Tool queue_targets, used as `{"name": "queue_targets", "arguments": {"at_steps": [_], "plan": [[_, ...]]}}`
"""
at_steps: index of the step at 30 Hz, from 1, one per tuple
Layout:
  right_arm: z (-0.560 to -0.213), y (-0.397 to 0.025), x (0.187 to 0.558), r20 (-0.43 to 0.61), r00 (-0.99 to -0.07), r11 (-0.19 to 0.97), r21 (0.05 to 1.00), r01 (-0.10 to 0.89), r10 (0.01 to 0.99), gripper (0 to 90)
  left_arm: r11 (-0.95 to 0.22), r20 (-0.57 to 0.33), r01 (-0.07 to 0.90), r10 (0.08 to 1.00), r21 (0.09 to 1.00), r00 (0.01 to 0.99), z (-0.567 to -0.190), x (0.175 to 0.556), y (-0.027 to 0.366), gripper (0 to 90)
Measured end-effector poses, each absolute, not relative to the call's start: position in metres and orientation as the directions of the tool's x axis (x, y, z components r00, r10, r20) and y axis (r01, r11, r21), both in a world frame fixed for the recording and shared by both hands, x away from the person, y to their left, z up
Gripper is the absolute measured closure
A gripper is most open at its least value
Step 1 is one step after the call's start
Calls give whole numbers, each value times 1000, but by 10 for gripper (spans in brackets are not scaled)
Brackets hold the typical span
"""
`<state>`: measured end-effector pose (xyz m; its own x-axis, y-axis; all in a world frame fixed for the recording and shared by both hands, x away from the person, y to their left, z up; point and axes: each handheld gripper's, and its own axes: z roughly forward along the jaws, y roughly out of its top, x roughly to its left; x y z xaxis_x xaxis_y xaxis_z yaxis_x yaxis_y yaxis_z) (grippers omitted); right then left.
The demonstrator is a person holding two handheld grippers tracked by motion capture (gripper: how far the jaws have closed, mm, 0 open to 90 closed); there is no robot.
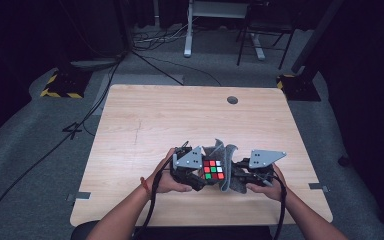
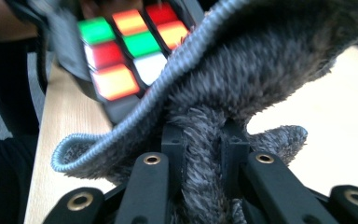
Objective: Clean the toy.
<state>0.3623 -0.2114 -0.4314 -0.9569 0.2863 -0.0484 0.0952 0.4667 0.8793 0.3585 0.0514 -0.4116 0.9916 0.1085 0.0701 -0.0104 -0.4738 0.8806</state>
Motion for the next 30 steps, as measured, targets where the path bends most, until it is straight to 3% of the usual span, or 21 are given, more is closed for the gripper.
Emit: {"name": "queue_targets", "arguments": {"at_steps": [4, 17, 30], "plan": [[-437, -208, 362, -53, -956, 488, 867, 99, 287, 775, -487, 82, -11, 125, 874, 989, -413, 359, 50, 339], [-424, -213, 357, -58, -948, 403, 912, 77, 312, 779, -518, 80, 13, 158, 855, 984, -418, 364, 49, 335], [-416, -208, 353, -59, -952, 367, 929, 57, 300, 779, -624, 133, -11, 149, 781, 980, -429, 361, 33, 337]]}}
